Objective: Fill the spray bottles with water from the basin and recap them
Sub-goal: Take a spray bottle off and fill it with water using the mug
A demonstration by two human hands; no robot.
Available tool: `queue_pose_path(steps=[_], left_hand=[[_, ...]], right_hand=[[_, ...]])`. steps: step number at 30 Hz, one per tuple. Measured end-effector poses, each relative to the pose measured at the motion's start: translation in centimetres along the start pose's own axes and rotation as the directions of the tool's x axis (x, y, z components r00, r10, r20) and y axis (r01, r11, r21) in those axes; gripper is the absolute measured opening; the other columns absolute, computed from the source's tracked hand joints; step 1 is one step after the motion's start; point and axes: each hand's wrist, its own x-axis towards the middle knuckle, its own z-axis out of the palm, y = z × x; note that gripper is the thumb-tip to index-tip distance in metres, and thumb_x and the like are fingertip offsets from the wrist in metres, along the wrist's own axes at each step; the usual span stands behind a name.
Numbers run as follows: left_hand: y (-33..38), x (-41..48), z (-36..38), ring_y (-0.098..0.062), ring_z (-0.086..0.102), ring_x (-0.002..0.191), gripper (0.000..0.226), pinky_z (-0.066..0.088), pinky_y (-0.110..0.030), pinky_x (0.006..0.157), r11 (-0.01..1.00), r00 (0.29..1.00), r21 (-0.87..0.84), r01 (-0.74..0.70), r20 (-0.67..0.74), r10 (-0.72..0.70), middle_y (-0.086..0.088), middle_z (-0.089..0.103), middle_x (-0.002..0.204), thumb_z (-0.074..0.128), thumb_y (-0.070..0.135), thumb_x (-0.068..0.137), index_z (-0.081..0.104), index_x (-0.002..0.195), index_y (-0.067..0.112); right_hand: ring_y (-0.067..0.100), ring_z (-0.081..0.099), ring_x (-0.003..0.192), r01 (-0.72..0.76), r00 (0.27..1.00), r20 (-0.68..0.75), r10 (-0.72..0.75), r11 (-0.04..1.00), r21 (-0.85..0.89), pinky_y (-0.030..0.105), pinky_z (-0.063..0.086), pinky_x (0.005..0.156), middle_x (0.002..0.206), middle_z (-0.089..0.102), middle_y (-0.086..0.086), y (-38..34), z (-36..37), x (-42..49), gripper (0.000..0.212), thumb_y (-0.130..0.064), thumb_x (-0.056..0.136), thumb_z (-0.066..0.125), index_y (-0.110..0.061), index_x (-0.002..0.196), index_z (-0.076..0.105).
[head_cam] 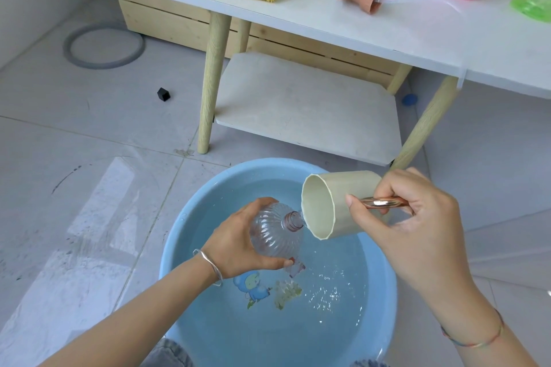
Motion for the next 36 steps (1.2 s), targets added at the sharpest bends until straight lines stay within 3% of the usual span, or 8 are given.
queue_pose_path(steps=[12,23,26,31,33,36], left_hand=[[-0.2,0.0,0.2,0.004,0.051,0.115,0.097,0.046,-0.034,0.100,1.000,1.000,0.003,0.002,-0.005,-0.002,0.028,0.051,0.123,0.077,0.071,0.047,0.038,0.130,0.041],[-0.2,-0.1,0.3,0.005,0.052,0.114,0.097,0.046,-0.031,0.100,1.000,1.000,-0.018,0.007,-0.010,-0.007,0.030,0.051,0.122,0.077,0.071,0.047,0.038,0.130,0.041],[0.0,-0.2,0.1,0.007,0.051,0.114,0.097,0.045,-0.027,0.101,0.999,1.000,-0.040,0.004,-0.014,-0.005,0.030,0.051,0.123,0.077,0.071,0.046,0.038,0.130,0.041],[-0.5,-0.4,0.0,0.006,0.054,0.112,0.096,0.044,-0.023,0.101,0.987,0.999,-0.157,0.042,-0.020,-0.046,0.026,0.055,0.121,0.084,0.062,0.046,0.040,0.128,0.040],[-0.9,-0.6,0.1,0.005,0.054,0.114,0.103,0.043,-0.024,0.103,0.977,0.997,-0.204,0.058,-0.036,-0.067,0.025,0.054,0.124,0.087,0.059,0.044,0.038,0.133,0.040],[-1.1,-0.7,0.0,0.003,0.055,0.115,0.104,0.042,-0.024,0.104,0.970,0.995,-0.235,0.062,-0.060,-0.079,0.021,0.057,0.123,0.087,0.059,0.043,0.042,0.133,0.034]], right_hand=[[0.017,0.032,0.062,0.143,0.990,0.032,-0.140,0.986,-0.087,0.018,0.026,0.057,0.056,0.033,-0.008,-0.8,0.4,-0.1,0.040,-0.016,0.074,0.072,-0.014,0.056,0.036],[0.016,0.030,0.062,0.165,0.986,0.055,-0.160,0.982,-0.094,0.022,0.027,0.057,0.055,0.035,-0.004,-0.6,0.8,-0.3,0.039,-0.016,0.074,0.072,-0.012,0.056,0.038],[0.015,0.035,0.061,0.055,0.998,0.021,-0.055,0.998,-0.025,0.019,0.028,0.057,0.055,0.036,-0.004,0.0,0.7,-0.4,0.040,-0.018,0.074,0.073,-0.012,0.056,0.037],[0.006,0.030,0.048,-0.290,0.951,-0.037,0.308,0.925,0.247,0.015,0.023,0.047,0.047,0.037,-0.005,3.0,0.7,-0.6,0.045,-0.018,0.078,0.078,0.005,0.059,0.044],[0.005,0.028,0.046,-0.378,0.920,-0.002,0.391,0.891,0.253,0.017,0.022,0.045,0.044,0.035,-0.010,4.8,1.2,-1.0,0.046,-0.020,0.080,0.075,0.008,0.060,0.044],[0.006,0.025,0.048,-0.392,0.919,0.087,0.383,0.908,0.146,0.021,0.021,0.046,0.048,0.032,-0.008,6.9,2.7,-2.6,0.048,-0.022,0.080,0.075,-0.002,0.055,0.040]])
